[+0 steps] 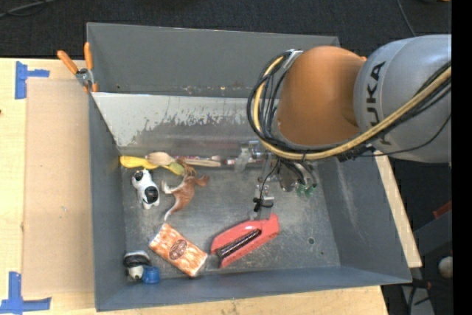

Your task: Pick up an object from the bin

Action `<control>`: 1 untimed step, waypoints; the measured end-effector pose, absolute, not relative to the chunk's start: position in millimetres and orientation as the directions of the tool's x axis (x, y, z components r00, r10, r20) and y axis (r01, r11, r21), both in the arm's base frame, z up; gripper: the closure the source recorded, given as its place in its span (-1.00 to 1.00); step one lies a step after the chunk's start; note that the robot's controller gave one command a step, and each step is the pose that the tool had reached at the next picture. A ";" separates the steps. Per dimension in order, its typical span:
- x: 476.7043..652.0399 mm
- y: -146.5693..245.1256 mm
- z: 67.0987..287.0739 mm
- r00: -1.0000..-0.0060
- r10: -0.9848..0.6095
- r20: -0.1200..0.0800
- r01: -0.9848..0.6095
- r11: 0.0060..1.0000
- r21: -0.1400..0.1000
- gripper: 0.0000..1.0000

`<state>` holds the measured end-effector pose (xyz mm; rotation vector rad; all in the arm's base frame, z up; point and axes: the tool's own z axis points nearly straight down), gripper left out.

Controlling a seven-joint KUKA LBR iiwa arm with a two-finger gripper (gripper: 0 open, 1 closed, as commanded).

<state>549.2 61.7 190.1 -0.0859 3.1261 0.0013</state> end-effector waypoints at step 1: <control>549.1 61.7 190.0 -0.998 -0.056 -0.014 -0.056 0.998 0.000 -1.00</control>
Offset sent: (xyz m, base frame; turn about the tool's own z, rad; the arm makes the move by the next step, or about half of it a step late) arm -0.0657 -0.0264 -0.0830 -0.1577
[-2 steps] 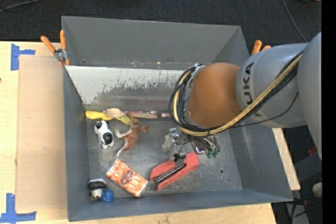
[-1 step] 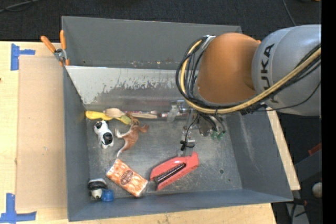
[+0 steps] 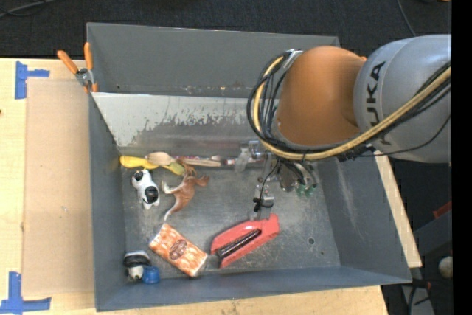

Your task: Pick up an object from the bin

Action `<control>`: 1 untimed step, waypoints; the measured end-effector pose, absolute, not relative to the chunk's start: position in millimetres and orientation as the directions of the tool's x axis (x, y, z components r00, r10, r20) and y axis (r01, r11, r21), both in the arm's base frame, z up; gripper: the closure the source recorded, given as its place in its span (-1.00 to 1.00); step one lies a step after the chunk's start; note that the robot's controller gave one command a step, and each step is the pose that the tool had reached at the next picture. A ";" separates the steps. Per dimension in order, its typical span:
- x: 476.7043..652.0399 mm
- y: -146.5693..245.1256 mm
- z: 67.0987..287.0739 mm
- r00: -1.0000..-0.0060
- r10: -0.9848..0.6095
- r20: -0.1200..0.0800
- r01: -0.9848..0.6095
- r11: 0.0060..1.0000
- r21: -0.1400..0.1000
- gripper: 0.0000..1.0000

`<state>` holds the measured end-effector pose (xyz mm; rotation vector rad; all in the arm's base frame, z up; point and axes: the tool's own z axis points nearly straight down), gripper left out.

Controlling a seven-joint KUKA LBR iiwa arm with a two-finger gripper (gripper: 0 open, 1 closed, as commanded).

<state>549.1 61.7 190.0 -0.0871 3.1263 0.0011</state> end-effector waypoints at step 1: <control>511.8 47.4 142.8 -0.989 -0.146 -0.016 -0.146 0.989 -0.001 -1.00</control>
Offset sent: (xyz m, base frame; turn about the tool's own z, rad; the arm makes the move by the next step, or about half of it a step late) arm -0.0502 0.0026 -0.1074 0.1168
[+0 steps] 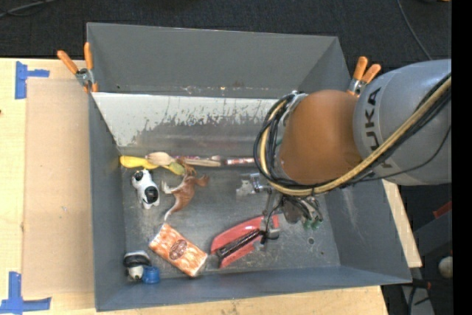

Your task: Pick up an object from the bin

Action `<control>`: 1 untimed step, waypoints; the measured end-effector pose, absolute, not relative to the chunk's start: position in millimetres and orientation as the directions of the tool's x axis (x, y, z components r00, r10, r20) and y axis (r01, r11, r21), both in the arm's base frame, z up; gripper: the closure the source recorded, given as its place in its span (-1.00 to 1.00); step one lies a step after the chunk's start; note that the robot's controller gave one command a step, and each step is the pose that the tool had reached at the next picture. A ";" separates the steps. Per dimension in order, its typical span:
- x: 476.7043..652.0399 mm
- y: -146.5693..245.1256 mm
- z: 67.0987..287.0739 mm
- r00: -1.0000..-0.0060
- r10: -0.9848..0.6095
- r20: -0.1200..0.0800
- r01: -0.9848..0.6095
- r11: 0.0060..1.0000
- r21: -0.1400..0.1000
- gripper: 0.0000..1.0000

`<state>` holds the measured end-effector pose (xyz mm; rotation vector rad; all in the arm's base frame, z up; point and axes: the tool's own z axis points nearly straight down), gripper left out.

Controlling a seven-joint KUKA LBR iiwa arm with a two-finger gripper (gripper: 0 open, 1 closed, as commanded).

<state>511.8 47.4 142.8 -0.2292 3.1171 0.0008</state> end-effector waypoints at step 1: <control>502.2 56.7 101.9 -1.000 -0.012 -0.019 -0.012 1.000 0.002 -1.00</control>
Offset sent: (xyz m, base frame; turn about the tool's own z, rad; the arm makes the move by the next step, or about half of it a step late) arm -0.0225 -0.0064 -0.0655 -0.1550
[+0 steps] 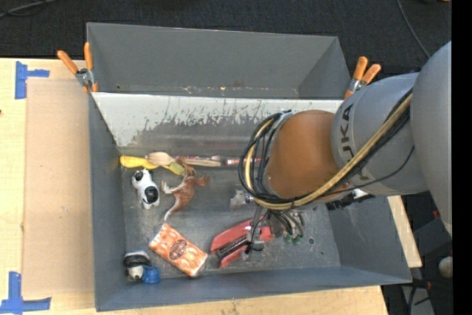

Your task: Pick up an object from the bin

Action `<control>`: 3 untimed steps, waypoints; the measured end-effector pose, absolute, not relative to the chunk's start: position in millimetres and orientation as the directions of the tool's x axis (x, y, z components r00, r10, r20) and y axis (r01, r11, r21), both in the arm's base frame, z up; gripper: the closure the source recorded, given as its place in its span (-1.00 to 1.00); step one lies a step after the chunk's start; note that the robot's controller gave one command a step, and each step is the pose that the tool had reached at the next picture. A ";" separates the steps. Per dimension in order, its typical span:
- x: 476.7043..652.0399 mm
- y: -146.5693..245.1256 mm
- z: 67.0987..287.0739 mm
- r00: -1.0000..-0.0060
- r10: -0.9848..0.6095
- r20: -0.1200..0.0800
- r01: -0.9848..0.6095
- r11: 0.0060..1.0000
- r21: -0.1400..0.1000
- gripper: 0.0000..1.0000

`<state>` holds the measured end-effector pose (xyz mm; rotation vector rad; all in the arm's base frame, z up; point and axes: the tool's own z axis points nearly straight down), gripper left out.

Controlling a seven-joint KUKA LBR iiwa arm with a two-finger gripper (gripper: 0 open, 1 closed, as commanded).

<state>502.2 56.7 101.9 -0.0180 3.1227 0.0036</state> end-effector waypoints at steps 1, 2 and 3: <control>490.7 42.2 78.3 -0.955 -0.297 -0.014 -0.297 0.955 -0.002 1.00; 490.7 42.2 78.3 -0.955 -0.296 -0.014 -0.296 0.955 -0.002 1.00; 490.7 42.1 78.3 -0.955 -0.296 -0.014 -0.296 0.955 -0.002 1.00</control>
Offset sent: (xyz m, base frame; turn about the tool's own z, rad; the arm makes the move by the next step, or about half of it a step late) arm 0.0000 0.0000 0.0000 0.0000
